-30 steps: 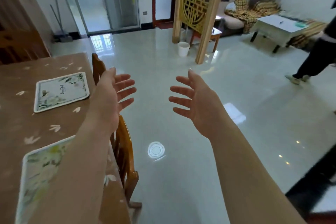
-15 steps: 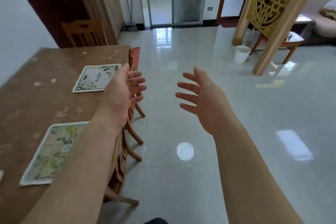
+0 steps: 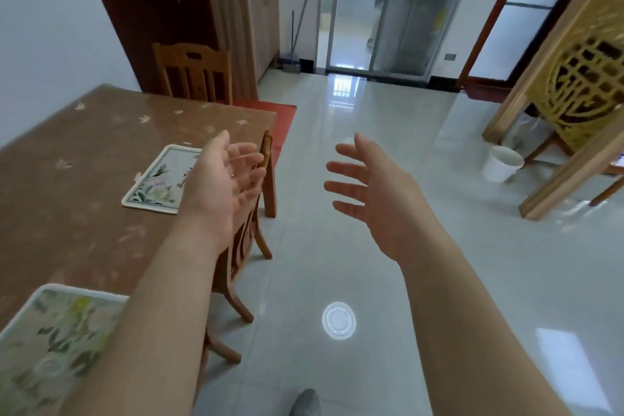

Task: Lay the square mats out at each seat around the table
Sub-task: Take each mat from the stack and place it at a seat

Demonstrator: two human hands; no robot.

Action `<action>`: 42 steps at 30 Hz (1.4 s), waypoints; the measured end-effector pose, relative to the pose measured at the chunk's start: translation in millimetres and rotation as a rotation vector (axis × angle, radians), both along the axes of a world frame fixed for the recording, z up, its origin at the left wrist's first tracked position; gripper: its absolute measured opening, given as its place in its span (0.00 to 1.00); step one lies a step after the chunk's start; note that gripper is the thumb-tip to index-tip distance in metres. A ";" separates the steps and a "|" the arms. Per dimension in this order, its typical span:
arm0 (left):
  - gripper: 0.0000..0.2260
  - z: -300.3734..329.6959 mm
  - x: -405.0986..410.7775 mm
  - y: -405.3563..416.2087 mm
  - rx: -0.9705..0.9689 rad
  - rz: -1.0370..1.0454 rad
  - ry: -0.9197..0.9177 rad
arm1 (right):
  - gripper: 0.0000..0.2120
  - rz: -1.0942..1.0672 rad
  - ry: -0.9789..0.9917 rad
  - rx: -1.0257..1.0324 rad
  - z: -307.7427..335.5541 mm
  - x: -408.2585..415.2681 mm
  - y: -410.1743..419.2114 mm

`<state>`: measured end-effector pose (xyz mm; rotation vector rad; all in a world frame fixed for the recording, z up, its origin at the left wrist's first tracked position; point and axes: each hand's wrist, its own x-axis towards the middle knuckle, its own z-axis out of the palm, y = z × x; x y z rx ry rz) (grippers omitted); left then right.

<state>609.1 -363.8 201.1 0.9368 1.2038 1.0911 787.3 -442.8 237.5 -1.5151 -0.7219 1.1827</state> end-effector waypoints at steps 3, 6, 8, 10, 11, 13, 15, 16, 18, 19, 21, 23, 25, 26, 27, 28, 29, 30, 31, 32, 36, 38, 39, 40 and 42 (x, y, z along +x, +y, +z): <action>0.22 10.5 17.7 58.7 0.034 0.035 -0.021 | 0.22 0.035 0.000 0.000 9.6 18.9 64.3; 0.22 22.4 32.1 108.4 0.056 0.066 -0.014 | 0.21 0.081 -0.004 0.012 17.7 36.1 123.0; 0.23 27.9 40.4 136.9 0.080 0.086 0.001 | 0.20 0.115 0.001 0.036 22.6 45.5 160.4; 0.23 30.7 49.7 166.2 0.099 0.128 0.009 | 0.19 0.145 0.003 0.066 25.9 56.5 199.1; 0.23 31.6 55.0 180.8 0.103 0.151 0.015 | 0.19 0.164 0.006 0.077 26.9 62.1 218.2; 0.23 32.0 67.4 210.0 0.113 0.193 0.028 | 0.19 0.213 0.014 0.091 25.7 75.4 256.8; 0.23 30.2 82.0 239.8 0.125 0.245 0.048 | 0.20 0.264 0.027 0.095 21.3 90.7 297.0; 0.23 28.8 89.7 255.1 0.133 0.273 0.059 | 0.20 0.293 0.035 0.096 18.8 99.0 318.0; 0.23 26.3 107.5 285.5 0.148 0.330 0.073 | 0.21 0.354 0.057 0.099 13.4 117.2 361.4; 0.23 25.7 117.2 300.3 0.148 0.361 0.081 | 0.21 0.386 0.067 0.097 11.1 126.5 383.9; 0.23 28.1 136.0 328.6 0.125 0.431 0.099 | 0.22 0.459 0.081 0.078 10.1 143.7 429.8; 0.22 33.9 149.8 352.8 0.106 0.495 0.106 | 0.21 0.519 0.118 0.059 13.2 156.8 472.9; 0.22 39.4 154.0 375.8 0.112 0.588 0.102 | 0.21 0.581 0.165 0.061 15.7 162.0 515.7; 0.21 41.7 152.7 385.0 0.109 0.642 0.101 | 0.21 0.609 0.183 0.055 15.9 160.6 534.6; 0.21 43.4 149.6 392.1 0.101 0.693 0.105 | 0.21 0.644 0.196 0.046 16.2 156.6 550.8; 0.21 43.5 144.6 396.7 0.089 0.736 0.110 | 0.21 0.688 0.203 0.039 16.2 150.0 564.4; 0.21 42.2 138.0 399.6 0.073 0.772 0.109 | 0.21 0.735 0.211 0.034 14.8 141.5 576.0; 0.21 40.2 129.9 402.4 0.062 0.810 0.100 | 0.21 0.785 0.219 0.034 12.5 131.7 586.7; 0.21 38.0 120.0 405.3 0.057 0.856 0.085 | 0.21 0.834 0.222 0.036 10.4 120.1 597.3; 0.21 35.3 108.2 408.4 0.059 0.912 0.072 | 0.20 0.879 0.214 0.038 8.8 107.1 607.8; 0.22 18.5 56.7 424.6 0.082 1.083 0.013 | 0.18 0.991 0.154 0.047 3.1 48.8 649.5; 0.22 9.5 29.7 438.3 0.070 1.130 -0.003 | 0.18 1.043 0.130 0.051 -0.5 16.5 670.1; 0.22 7.3 17.1 444.2 0.054 1.154 -0.004 | 0.18 1.072 0.112 0.046 -0.9 0.6 678.6; 0.22 5.8 4.6 448.2 0.045 1.187 -0.007 | 0.18 1.114 0.089 0.045 -1.1 -15.7 686.3; 0.21 3.6 -21.9 452.7 0.055 1.267 -0.019 | 0.18 1.188 0.055 0.048 -1.5 -49.8 701.9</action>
